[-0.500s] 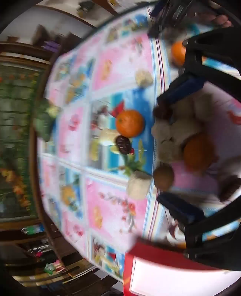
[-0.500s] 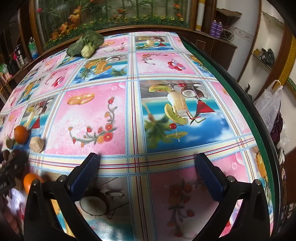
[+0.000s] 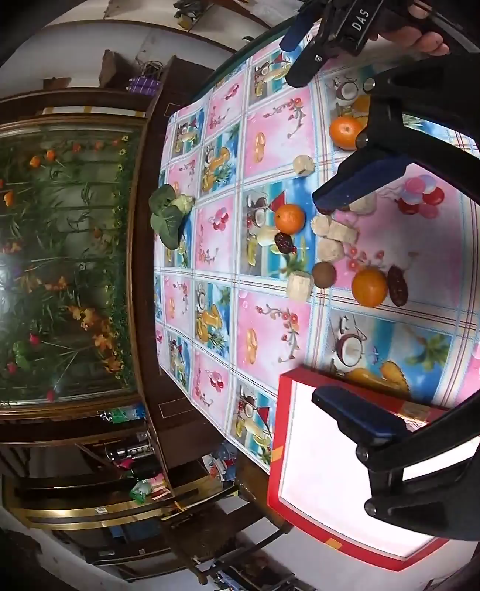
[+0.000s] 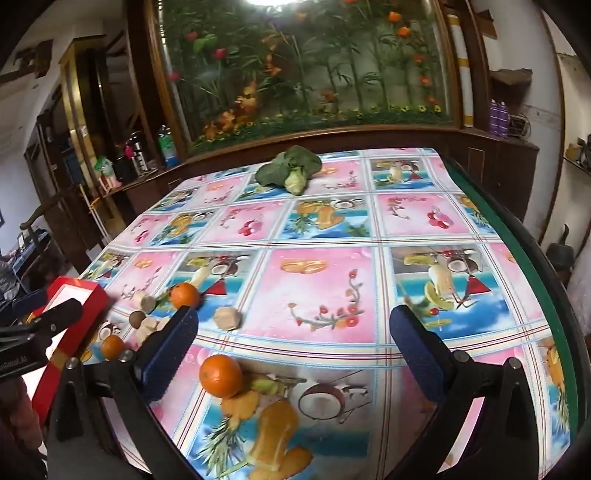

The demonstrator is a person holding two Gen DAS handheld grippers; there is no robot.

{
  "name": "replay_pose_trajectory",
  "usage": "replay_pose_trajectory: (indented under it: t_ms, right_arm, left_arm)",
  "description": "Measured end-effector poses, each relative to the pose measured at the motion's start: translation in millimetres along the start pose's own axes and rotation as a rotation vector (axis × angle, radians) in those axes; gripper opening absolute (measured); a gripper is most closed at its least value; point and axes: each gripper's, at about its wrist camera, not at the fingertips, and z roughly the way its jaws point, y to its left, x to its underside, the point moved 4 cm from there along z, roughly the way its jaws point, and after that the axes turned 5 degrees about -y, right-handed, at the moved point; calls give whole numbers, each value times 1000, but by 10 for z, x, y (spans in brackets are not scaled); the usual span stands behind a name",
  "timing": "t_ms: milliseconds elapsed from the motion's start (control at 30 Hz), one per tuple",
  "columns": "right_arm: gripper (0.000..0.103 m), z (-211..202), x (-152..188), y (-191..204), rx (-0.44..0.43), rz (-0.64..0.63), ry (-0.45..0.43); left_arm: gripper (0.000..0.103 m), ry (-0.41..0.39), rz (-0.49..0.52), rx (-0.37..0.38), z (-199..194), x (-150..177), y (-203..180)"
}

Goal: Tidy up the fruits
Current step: 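Grasp the orange on the tablecloth with the left gripper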

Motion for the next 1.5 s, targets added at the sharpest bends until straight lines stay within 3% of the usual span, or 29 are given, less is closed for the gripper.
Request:
replay_pose_trajectory:
  t_ms: [133,367,433,667,833,900,1100,1233,1300,1500]
  right_arm:
    - [103,-23,40,54,-15,-7,2]
    - [100,57,172,237,-68,-76,88]
    - [95,114,228,299,-83,-101,125]
    - [67,314,410,385,-112,-126,246]
    - [55,373,483,468,-170,-122,281]
    - [42,402,519,534,-205,-131,306]
    - [37,360,525,548,-209,-124,295]
    - [37,298,436,445,-210,-68,256]
    - [37,286,385,399,-199,-47,234]
    - [37,291,336,327,-186,-2,225]
  left_arm:
    - [96,1,-24,6,-22,82,56]
    - [96,55,-74,21,99,308,373]
    - [96,73,-48,9,100,329,411]
    - [96,97,-21,121,119,409,353]
    - [96,127,17,121,13,493,426]
    - [96,157,52,116,-2,447,393]
    - [95,203,116,108,169,419,191]
    - [84,235,101,133,327,426,140]
    - [69,270,74,137,429,457,155]
    - [60,283,50,155,518,517,141]
